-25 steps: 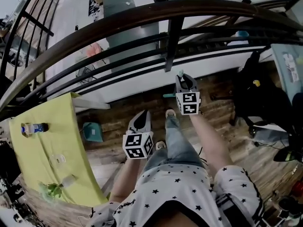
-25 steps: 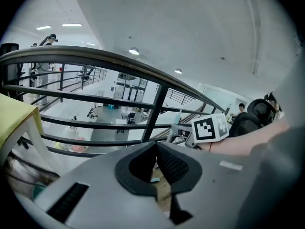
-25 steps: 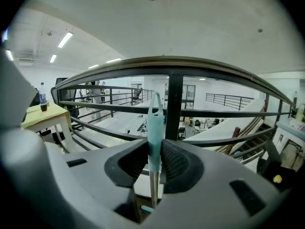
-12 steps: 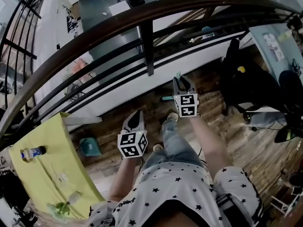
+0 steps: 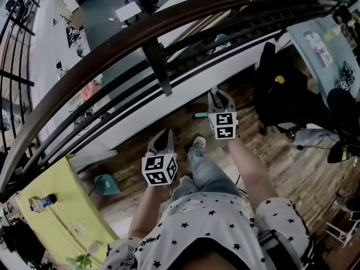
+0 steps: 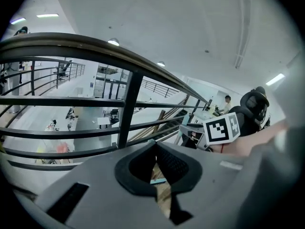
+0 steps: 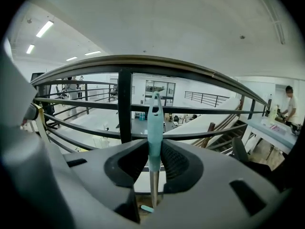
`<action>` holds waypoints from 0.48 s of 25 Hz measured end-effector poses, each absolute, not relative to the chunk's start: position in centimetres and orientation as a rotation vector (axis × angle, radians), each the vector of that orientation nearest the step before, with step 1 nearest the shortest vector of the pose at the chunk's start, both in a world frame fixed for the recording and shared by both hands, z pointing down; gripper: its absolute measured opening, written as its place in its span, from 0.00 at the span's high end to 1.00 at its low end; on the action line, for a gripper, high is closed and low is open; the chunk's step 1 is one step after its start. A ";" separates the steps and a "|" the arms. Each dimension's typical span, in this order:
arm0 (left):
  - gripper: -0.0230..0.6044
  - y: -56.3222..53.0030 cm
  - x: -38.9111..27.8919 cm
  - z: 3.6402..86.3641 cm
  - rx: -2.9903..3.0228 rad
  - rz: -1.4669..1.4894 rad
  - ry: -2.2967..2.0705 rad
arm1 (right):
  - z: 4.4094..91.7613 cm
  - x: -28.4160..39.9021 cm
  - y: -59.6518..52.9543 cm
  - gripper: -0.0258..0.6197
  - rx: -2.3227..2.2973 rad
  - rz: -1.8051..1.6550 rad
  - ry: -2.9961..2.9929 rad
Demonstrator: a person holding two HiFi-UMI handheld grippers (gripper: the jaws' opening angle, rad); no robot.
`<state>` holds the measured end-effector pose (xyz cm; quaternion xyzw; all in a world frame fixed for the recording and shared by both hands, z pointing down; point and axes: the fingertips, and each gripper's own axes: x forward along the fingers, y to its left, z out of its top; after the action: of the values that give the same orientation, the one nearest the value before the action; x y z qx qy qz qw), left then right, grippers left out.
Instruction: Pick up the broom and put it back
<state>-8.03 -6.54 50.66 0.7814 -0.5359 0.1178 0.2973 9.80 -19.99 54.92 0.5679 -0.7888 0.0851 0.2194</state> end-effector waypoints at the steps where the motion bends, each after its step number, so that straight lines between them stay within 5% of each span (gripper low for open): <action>1: 0.95 -7.3 -7.6 50.7 2.079 0.316 -1.420 | 55.1 10.2 -20.6 0.84 1.571 0.237 -2.179; 12: 0.95 -14.6 -3.8 52.5 2.086 0.366 -1.376 | 58.0 13.7 -27.1 0.84 1.569 0.281 -2.140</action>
<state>-3.84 -14.60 52.50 0.7871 -0.5193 0.1382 0.3029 13.74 -27.09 58.02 0.5715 -0.7797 0.1025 0.2344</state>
